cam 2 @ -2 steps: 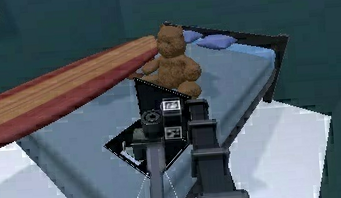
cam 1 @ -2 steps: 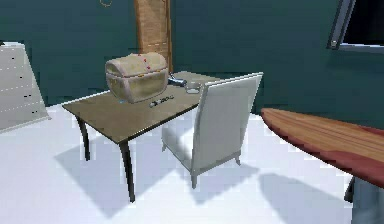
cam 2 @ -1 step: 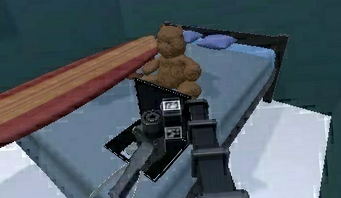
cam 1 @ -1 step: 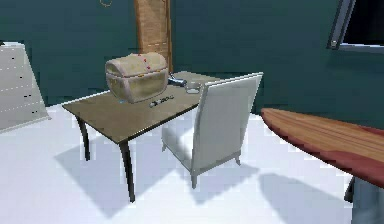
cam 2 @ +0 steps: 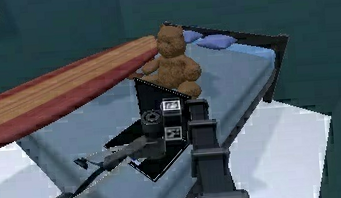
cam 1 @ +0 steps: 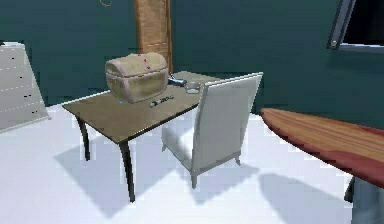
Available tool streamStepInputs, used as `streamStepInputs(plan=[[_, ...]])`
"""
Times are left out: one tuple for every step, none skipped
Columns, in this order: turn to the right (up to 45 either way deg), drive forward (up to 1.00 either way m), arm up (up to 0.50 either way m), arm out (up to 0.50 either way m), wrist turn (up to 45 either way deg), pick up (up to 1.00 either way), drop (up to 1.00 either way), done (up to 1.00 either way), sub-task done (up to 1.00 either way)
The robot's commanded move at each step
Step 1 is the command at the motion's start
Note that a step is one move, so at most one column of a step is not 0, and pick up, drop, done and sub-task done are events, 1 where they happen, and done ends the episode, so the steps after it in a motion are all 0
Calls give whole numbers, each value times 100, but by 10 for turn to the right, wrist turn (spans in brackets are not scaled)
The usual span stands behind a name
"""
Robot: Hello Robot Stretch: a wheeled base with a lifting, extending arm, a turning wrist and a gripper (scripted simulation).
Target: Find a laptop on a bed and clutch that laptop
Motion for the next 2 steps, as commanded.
streamStepInputs(plan=[[0,0,0,0,450,0,0,0,0],[0,0,0,0,270,0,0,0,0]])
